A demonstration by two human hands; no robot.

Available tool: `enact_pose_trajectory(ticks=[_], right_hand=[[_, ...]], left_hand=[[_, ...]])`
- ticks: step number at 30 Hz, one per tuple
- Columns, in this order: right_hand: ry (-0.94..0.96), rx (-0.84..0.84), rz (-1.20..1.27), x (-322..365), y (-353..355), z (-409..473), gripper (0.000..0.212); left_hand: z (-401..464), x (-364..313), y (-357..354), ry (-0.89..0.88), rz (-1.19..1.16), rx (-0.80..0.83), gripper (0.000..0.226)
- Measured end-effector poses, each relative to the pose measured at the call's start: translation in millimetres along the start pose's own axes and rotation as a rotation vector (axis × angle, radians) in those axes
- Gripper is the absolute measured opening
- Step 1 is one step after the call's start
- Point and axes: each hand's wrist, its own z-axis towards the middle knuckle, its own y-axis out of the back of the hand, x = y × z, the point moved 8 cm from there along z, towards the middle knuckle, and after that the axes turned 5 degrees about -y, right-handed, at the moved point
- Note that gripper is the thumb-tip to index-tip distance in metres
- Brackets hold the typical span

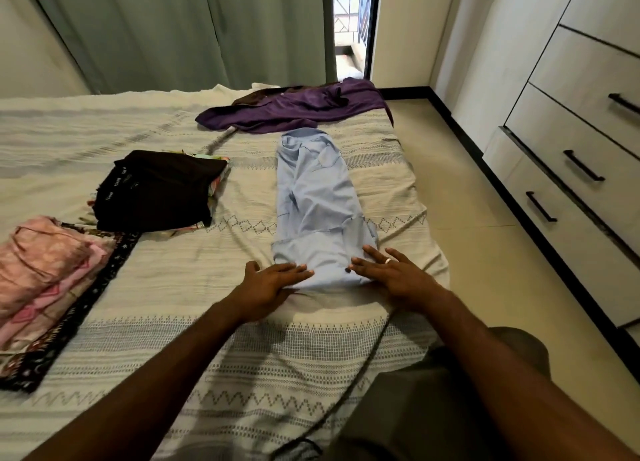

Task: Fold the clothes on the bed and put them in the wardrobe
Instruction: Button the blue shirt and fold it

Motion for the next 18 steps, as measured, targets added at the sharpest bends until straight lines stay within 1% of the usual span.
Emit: enact_pose_trajectory(ticks=[2,3,6,7,8,9,10,11,13,15,18], right_hand=[[-0.055,0.096,0.068,3,12,-9,0.053],[-0.091,0.142,0.111,5,18,-15,0.049],[-0.141,0.25,0.374,21,44,-36,0.035],[-0.145,0.292,0.476,27,52,-44,0.028],[-0.147,0.348,0.559,33,59,-50,0.023],[-0.142,0.408,0.625,41,66,-58,0.024],[-0.144,0.47,0.681,47,71,-63,0.025],[-0.154,0.53,0.726,52,75,-69,0.023],[-0.153,0.633,0.794,58,84,-78,0.021],[-0.123,0.68,0.808,61,96,-81,0.026],[-0.126,0.695,0.848,57,111,-71,0.023]], left_hand=[[-5,-7,10,0.001,-0.087,0.123,0.042],[-8,-10,15,0.008,-0.17,0.192,0.035],[-23,-30,31,-0.048,-0.489,0.382,0.03],[-27,-35,38,-0.023,-0.582,0.419,0.03],[-31,-35,44,0.044,-0.666,0.449,0.03],[-37,-35,46,0.118,-0.755,0.49,0.029],[-42,-37,47,0.155,-0.857,0.548,0.027],[-48,-41,48,0.144,-0.956,0.609,0.026],[-54,-50,51,0.066,-1.119,0.704,0.03],[-55,-50,55,0.044,-1.206,0.728,0.033],[-45,-39,63,0.057,-1.269,0.682,0.037]])
